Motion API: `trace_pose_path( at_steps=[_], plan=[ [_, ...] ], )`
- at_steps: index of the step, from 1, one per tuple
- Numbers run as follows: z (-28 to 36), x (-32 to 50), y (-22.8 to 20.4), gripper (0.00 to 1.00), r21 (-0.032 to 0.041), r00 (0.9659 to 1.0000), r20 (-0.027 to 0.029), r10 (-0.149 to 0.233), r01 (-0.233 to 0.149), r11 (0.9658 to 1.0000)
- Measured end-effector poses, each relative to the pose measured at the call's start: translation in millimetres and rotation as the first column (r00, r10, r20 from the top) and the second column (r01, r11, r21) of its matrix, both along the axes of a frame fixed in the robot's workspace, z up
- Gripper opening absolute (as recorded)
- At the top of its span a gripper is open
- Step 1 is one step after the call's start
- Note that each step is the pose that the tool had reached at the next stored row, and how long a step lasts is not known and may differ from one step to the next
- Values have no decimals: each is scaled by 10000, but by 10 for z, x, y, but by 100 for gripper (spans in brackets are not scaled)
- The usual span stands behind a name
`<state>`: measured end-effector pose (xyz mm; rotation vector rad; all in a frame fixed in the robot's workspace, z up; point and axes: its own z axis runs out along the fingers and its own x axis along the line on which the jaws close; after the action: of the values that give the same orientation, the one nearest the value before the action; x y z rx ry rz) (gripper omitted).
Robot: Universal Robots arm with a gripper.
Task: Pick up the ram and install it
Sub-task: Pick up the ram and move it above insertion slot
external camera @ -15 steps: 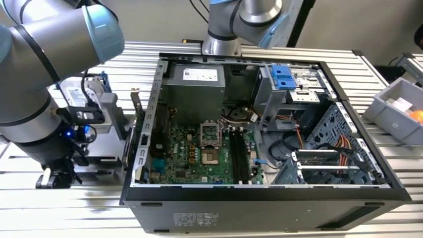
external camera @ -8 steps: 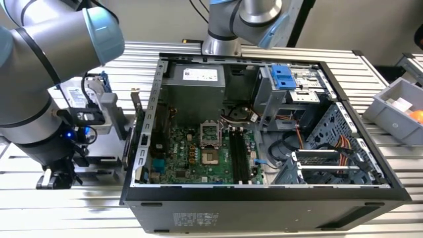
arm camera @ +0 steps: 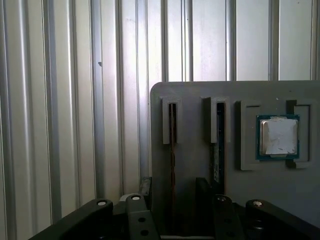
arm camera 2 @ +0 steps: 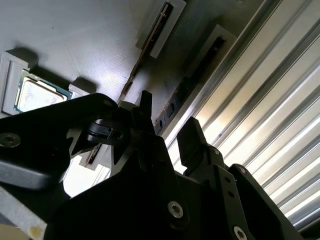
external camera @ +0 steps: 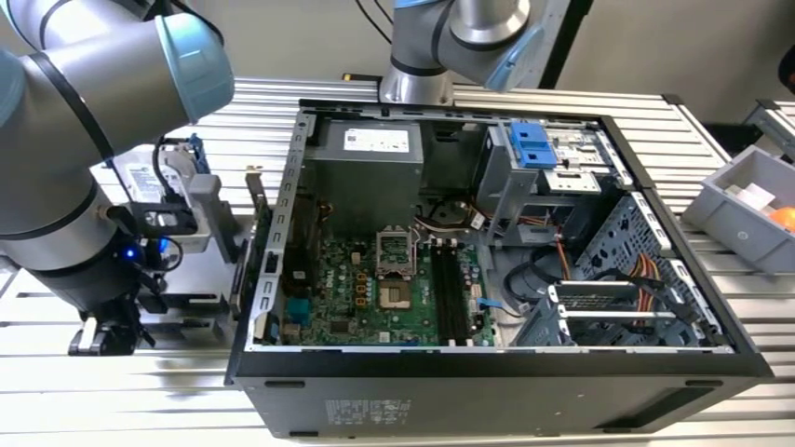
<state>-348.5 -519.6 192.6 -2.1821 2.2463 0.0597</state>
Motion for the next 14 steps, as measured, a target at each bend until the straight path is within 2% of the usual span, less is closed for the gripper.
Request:
trace_pose_path(
  at_steps=[14],
  plan=[
    [-2,0,0,100,1,10000,1,54,-54,10000]
  ],
)
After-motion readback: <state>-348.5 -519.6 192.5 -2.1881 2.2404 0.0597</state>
